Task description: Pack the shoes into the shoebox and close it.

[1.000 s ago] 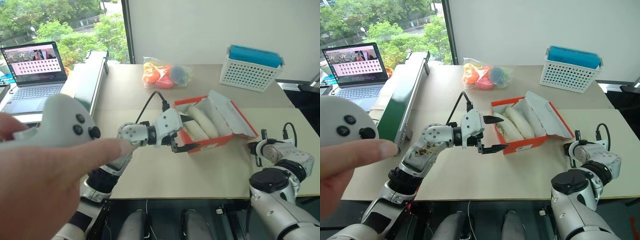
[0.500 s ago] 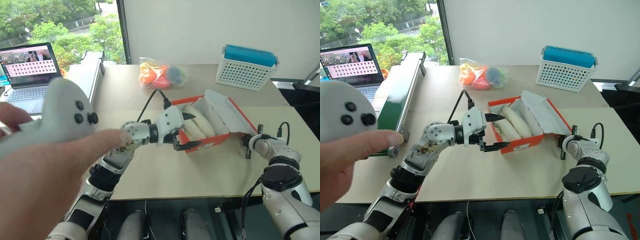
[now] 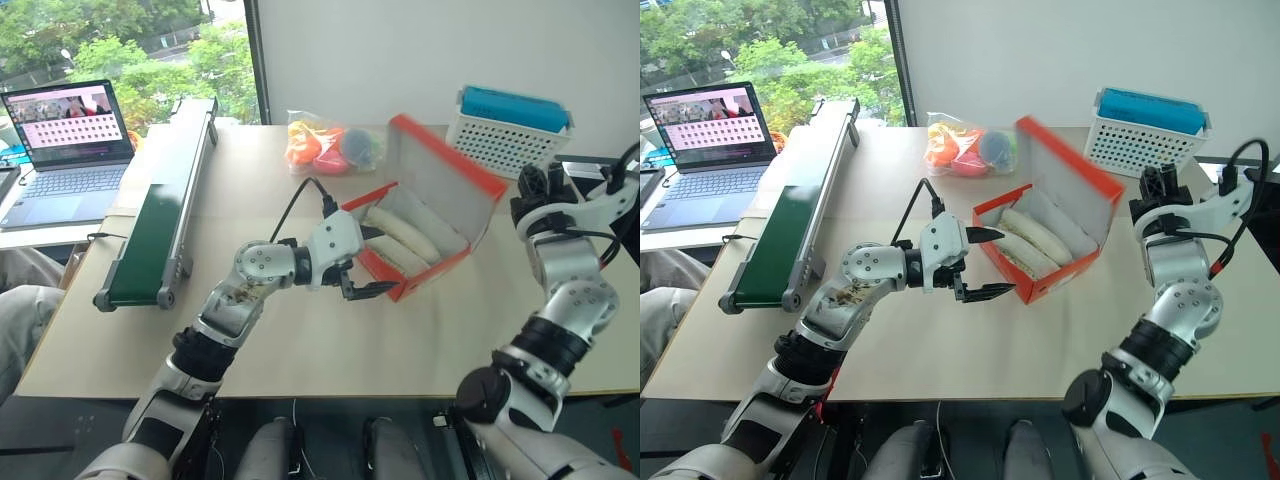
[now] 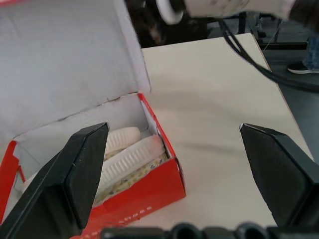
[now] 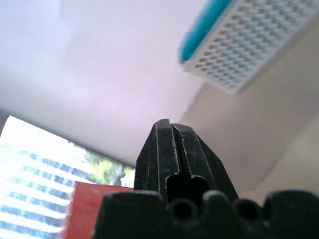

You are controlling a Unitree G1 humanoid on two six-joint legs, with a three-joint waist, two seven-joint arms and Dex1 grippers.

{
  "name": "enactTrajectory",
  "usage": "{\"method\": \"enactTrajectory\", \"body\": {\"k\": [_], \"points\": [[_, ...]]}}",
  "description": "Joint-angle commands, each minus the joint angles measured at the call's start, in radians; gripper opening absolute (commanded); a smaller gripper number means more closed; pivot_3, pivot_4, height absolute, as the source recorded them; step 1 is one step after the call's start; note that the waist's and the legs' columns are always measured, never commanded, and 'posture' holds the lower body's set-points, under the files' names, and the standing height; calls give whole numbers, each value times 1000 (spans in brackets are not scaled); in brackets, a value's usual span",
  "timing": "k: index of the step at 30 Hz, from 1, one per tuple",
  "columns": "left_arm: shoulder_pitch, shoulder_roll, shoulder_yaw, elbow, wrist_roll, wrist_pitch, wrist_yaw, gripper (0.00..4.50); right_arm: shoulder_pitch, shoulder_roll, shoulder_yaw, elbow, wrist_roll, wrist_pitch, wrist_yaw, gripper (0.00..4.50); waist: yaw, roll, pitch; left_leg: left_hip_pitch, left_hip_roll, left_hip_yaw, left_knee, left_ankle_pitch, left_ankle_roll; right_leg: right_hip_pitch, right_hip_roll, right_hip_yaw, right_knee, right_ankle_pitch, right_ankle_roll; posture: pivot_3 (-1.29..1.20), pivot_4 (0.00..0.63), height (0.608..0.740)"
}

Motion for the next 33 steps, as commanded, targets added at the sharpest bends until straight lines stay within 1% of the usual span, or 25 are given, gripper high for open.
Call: {"method": "enactTrajectory", "body": {"k": [1,2,5,7,12,14,17,18,21,26,30,33], "points": [[-15,2,58,-66,-27,56,47,4500,53,-102,168,-170,54,125,94,52,1,0,0,0,0,0,0,0,0,0,0,0,0,0,0,0,150,699],[-15,0,67,-72,-32,70,56,4500,58,-114,179,-170,64,132,101,52,1,0,0,0,0,0,0,0,0,0,0,1,0,0,0,0,150,699],[-12,-1,89,-92,-38,104,88,4500,60,-217,315,-135,-12,194,160,52,2,0,0,1,0,0,0,0,0,0,0,1,0,0,0,0,150,699],[-12,0,93,-98,-40,113,96,4500,28,-259,392,-48,-79,205,177,52,3,0,0,1,0,0,0,0,0,0,0,1,0,0,0,0,150,699],[-7,0,89,-102,-37,116,101,4500,-93,-301,567,247,-277,165,247,52,2,-1,0,1,-1,1,1,0,0,0,0,1,0,0,0,0,150,699],[-4,0,85,-104,-34,113,103,4500,-133,-299,614,376,-347,146,275,52,2,-1,0,0,-1,2,0,0,0,0,0,1,0,0,0,0,150,699],[-1,1,85,-105,-28,113,111,4500,-157,-292,690,498,-433,133,331,52,3,-1,0,0,-1,2,0,0,-1,0,1,1,-1,0,0,0,150,699],[2,2,86,-105,-24,113,117,4500,-155,-290,721,514,-460,138,349,52,2,-1,0,0,-1,2,1,1,-1,0,1,1,-2,0,0,0,150,699],[10,2,87,-102,-18,114,133,4500,-143,-268,754,524,-499,156,383,52,2,-4,-2,1,0,2,2,0,0,2,1,2,-1,0,0,0,150,699],[32,0,82,-110,-6,124,166,4500,-92,-217,845,504,-598,176,391,52,-1,-9,-5,4,1,2,2,0,0,4,1,2,-1,0,0,0,150,699],[37,-5,77,-114,-4,129,180,4500,-71,-181,866,498,-654,178,398,52,-1,-15,-9,8,1,2,2,0,0,8,2,2,-2,0,0,0,150,699],[44,-12,73,-103,9,128,202,4500,-70,-159,834,494,-676,177,395,52,-2,-17,-10,16,2,1,1,-5,-1,14,2,2,-3,-1,1,0,150,699]]}}
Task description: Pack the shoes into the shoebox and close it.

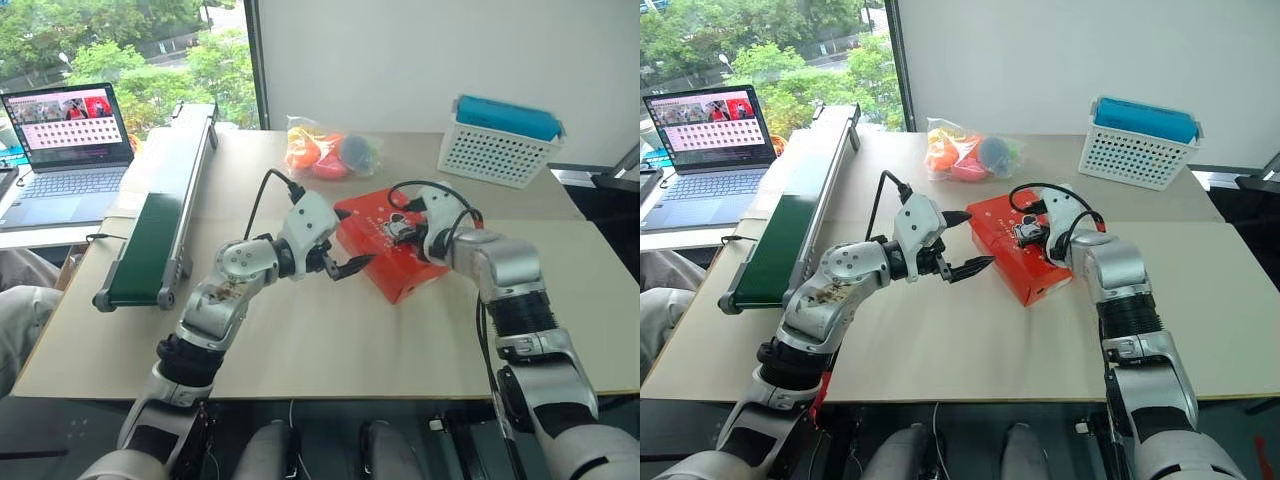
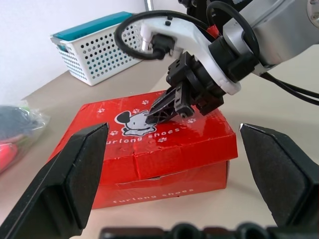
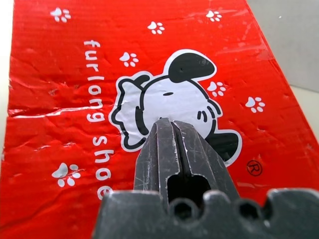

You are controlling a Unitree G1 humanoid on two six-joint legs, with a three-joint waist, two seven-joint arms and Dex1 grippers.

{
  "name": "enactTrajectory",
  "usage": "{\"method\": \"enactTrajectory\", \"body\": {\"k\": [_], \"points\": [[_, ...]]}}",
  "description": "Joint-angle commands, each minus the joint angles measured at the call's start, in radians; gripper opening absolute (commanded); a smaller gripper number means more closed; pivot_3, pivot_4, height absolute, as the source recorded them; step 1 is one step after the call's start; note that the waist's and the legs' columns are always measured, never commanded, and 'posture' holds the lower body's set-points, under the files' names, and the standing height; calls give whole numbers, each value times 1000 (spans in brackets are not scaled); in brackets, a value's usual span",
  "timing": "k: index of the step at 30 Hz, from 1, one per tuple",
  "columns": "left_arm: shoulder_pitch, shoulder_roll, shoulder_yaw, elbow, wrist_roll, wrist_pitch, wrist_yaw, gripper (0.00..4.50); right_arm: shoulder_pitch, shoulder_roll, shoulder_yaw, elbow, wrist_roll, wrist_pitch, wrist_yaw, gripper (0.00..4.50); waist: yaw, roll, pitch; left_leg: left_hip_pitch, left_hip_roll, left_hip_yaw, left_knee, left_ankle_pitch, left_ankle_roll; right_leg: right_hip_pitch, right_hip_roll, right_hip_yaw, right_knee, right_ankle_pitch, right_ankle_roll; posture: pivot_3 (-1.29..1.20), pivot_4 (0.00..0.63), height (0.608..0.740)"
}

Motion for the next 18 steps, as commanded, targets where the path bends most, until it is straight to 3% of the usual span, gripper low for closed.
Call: {"method": "enactTrajectory", "body": {"k": [1,7,11,15,18], "points": [[8,-15,-6,-29,16,-9,39,4500,63,43,18,47,-14,41,15,52,-1,-1,0,2,0,0,0,-1,-1,1,0,0,0,0,0,0,150,699],[63,-62,77,20,27,-20,168,4500,70,61,-214,-127,59,-38,0,52,0,-1,0,1,1,0,0,-2,-2,-1,1,2,2,-1,-1,0,150,699],[108,-73,158,66,49,-58,276,4500,112,65,-394,-332,195,-31,21,52,2,2,2,-3,0,0,0,-1,-3,-5,0,2,2,-1,-1,0,150,699],[126,-87,234,125,58,-95,369,4500,199,-3,-440,-462,227,-27,48,52,12,4,3,-6,0,0,0,-1,-2,-7,0,1,2,-1,-1,0,150,699],[120,-103,313,207,50,-117,454,4500,263,-70,-463,-491,169,-92,34,52,25,3,3,-6,-1,0,0,-2,-1,-6,-1,0,1,-1,-1,0,150,699]]}}
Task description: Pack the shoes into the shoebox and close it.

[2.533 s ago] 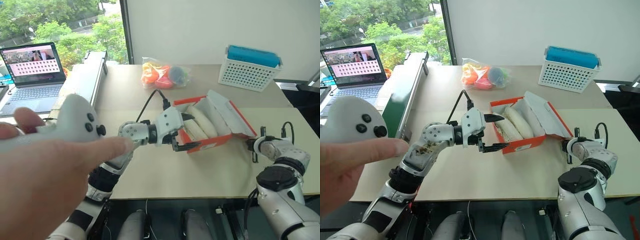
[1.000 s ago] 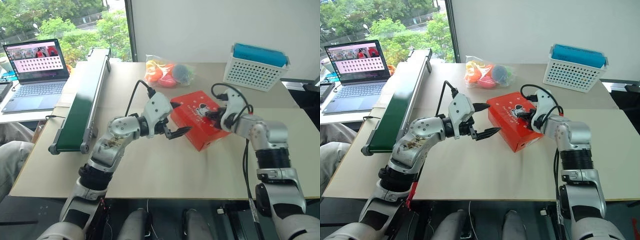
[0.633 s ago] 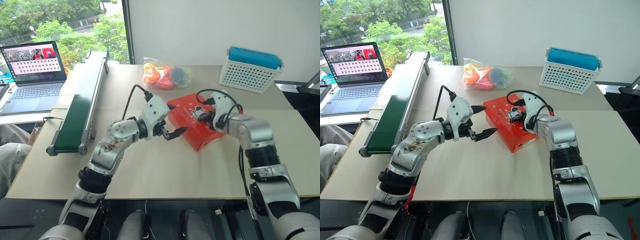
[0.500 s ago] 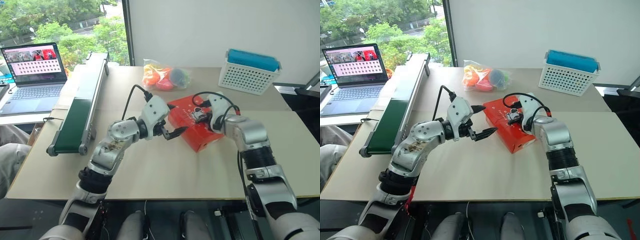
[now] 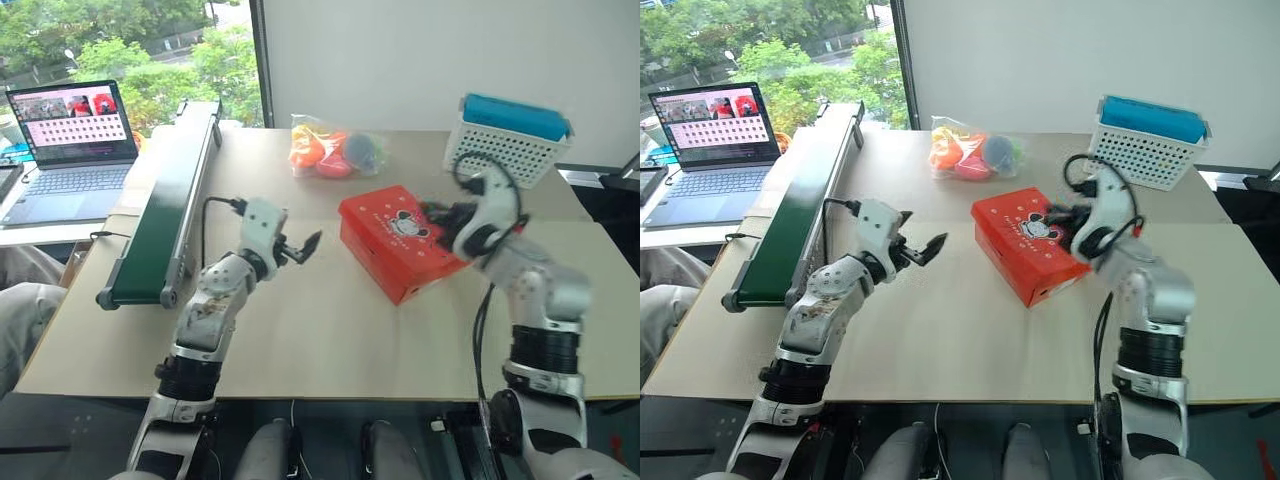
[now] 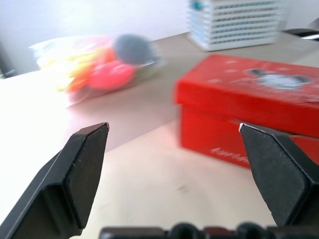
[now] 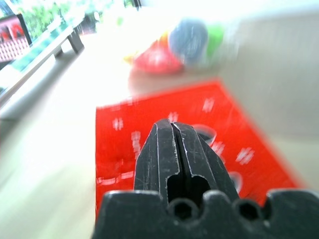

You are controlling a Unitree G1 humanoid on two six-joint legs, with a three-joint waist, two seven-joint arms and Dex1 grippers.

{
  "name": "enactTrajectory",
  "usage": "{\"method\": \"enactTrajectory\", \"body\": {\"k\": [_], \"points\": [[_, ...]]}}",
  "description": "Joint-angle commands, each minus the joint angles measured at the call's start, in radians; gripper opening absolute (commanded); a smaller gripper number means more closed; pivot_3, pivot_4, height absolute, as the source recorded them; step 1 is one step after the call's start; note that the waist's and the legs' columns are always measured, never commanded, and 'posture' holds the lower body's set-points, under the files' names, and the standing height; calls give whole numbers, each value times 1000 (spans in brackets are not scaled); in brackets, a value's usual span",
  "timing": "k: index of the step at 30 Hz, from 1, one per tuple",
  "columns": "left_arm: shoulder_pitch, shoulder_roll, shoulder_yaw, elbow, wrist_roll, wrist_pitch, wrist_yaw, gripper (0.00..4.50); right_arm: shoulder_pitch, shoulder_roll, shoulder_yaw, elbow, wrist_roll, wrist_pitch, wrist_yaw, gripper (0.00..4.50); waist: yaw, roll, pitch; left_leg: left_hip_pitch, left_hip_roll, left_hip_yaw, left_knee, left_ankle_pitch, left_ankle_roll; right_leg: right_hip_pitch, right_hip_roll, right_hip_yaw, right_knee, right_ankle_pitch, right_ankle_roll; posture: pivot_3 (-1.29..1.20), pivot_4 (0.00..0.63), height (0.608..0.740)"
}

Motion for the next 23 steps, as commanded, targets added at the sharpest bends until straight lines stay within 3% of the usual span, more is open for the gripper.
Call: {"method": "enactTrajectory", "body": {"k": [1,5,9,23], "points": [[-12,-15,103,86,2,-61,113,4500,80,-79,-49,-55,-61,-101,-13,52,6,0,0,0,0,0,0,0,0,0,0,0,0,0,0,0,150,699],[-22,-21,170,169,-3,-100,183,4500,180,-158,-17,14,-226,-284,-73,52,7,-1,0,0,0,0,0,0,0,0,0,0,0,0,0,0,150,699],[-20,-11,194,204,-4,-123,192,4500,245,-171,-8,94,-344,-417,-153,52,6,-2,1,0,0,1,0,0,-1,-1,0,0,0,0,0,0,150,699],[43,1,159,129,-30,-112,119,4500,361,-141,-46,105,-351,-493,-174,52,6,-2,1,-1,0,1,1,0,0,-1,0,1,0,0,0,0,150,699]]}}
